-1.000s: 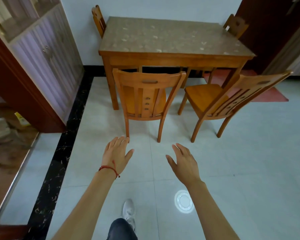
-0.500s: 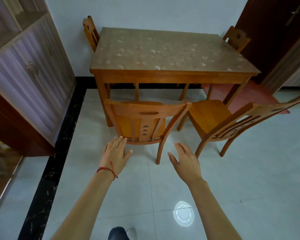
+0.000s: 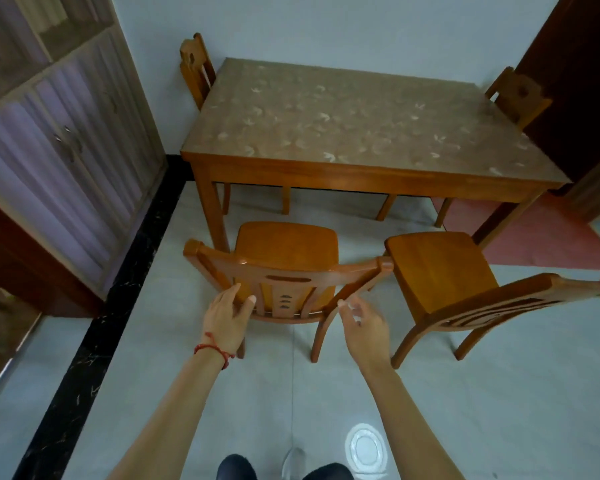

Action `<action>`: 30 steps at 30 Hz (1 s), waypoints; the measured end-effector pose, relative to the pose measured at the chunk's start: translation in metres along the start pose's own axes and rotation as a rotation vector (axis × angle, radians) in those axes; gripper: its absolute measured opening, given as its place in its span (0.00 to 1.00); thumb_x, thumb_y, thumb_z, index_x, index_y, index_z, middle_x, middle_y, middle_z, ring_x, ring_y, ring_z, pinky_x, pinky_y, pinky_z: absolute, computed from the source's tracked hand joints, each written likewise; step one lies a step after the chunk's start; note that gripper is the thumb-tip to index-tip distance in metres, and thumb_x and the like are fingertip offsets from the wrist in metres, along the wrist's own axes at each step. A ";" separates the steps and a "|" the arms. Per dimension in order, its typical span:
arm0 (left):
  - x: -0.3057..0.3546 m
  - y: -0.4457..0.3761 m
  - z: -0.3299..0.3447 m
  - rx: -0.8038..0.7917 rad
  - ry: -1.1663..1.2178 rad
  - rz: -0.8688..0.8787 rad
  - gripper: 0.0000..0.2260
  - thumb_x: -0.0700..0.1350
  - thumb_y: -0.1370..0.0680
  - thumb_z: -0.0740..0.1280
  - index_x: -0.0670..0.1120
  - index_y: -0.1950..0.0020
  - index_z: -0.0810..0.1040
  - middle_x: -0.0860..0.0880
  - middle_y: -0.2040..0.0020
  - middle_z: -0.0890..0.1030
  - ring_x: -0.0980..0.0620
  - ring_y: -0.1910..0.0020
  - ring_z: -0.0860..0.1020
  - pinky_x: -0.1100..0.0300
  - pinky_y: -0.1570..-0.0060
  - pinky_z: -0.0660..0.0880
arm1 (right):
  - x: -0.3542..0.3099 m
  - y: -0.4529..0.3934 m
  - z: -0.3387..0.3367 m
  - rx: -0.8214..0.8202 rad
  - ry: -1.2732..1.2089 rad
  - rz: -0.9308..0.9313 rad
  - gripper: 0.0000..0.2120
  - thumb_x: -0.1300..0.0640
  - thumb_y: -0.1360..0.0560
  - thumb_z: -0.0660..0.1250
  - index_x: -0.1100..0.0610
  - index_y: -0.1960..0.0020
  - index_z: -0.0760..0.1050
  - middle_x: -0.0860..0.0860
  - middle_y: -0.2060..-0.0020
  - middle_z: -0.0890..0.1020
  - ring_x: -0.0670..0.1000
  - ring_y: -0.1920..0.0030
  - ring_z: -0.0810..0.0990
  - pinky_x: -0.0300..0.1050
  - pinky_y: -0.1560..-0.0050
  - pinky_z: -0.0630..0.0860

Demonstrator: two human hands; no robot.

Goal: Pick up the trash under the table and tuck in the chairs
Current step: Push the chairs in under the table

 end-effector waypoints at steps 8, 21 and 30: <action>0.018 -0.035 0.010 0.141 0.402 -0.253 0.14 0.46 0.22 0.60 0.54 0.67 0.67 0.55 0.66 0.70 0.56 0.64 0.70 0.60 0.59 0.66 | -0.007 -0.045 0.018 -0.039 -0.579 0.286 0.10 0.52 0.24 0.62 0.58 0.53 0.78 0.54 0.58 0.82 0.53 0.55 0.81 0.45 0.55 0.78; 0.014 -0.084 0.011 0.146 0.277 -0.282 0.17 0.51 0.24 0.63 0.36 0.52 0.78 0.45 0.61 0.76 0.47 0.60 0.73 0.61 0.62 0.64 | -0.036 -0.077 0.035 0.093 -0.521 0.310 0.14 0.53 0.26 0.65 0.53 0.69 0.76 0.51 0.70 0.82 0.55 0.60 0.82 0.56 0.48 0.79; 0.002 -0.095 0.016 0.177 0.261 -0.260 0.15 0.53 0.27 0.67 0.41 0.59 0.80 0.45 0.64 0.80 0.48 0.60 0.76 0.67 0.69 0.64 | -0.032 -0.082 0.040 0.120 -0.464 0.257 0.10 0.52 0.25 0.64 0.57 0.59 0.78 0.55 0.62 0.83 0.54 0.60 0.82 0.48 0.52 0.79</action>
Point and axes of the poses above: each hand's wrist, its own y-axis away from the middle knuckle, its own z-axis out of the palm, x = y × z, the point moved 2 cm from there along -y, towards the middle knuckle
